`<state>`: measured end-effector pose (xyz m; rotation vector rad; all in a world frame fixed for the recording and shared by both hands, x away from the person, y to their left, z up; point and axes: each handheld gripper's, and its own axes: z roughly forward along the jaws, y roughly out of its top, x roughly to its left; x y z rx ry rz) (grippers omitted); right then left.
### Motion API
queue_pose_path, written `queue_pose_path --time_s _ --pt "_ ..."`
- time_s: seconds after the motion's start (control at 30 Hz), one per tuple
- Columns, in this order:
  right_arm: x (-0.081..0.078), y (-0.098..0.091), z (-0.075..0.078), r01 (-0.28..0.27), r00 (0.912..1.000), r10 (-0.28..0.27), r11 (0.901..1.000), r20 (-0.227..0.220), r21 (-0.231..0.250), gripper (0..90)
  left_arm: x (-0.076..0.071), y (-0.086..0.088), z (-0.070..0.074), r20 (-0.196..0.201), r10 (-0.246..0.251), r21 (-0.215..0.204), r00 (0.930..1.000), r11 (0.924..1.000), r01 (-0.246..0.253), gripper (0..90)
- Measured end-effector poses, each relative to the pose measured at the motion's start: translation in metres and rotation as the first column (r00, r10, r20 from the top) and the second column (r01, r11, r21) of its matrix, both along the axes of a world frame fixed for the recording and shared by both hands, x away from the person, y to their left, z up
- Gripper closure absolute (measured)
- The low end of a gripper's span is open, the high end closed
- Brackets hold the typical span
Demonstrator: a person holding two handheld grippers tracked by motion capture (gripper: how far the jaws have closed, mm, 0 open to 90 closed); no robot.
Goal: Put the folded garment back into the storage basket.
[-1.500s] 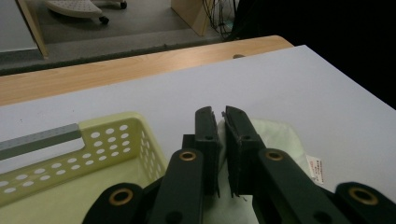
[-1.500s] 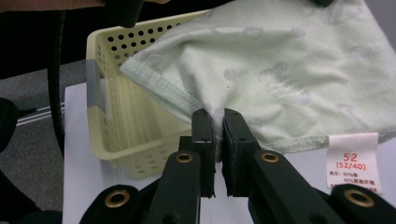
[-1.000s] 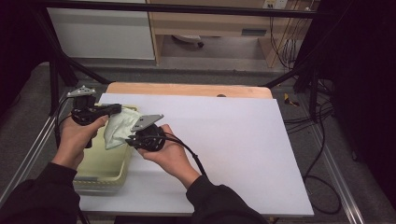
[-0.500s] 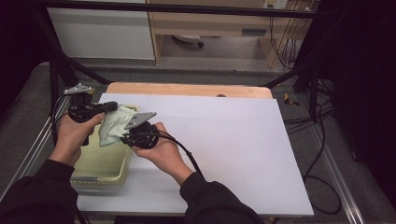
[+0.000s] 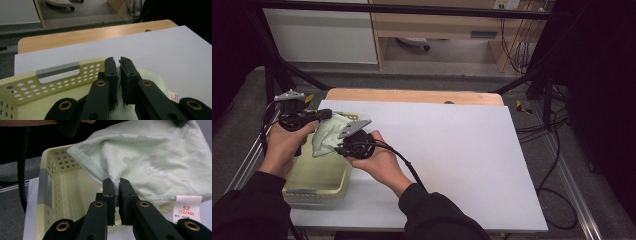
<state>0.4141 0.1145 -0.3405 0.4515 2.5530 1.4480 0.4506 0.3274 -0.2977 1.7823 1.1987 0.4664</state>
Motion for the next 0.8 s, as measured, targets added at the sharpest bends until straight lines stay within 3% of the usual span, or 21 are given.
queue_pose_path --time_s 0.17,0.8 --pt "0.002 0.004 -0.003 -0.002 1.0 0.002 1.0 -0.005 -0.009 84.9 0.002 0.003 -0.005 -0.013 0.01 0.021 0.9999 0.9997 -0.01 84.8" --pt "0.004 0.018 -0.011 -0.014 0.9997 0.014 0.9999 -0.018 -0.004 84.9 0.003 0.015 -0.01 -0.036 0.024 0.029 0.9991 0.9993 -0.023 84.8"
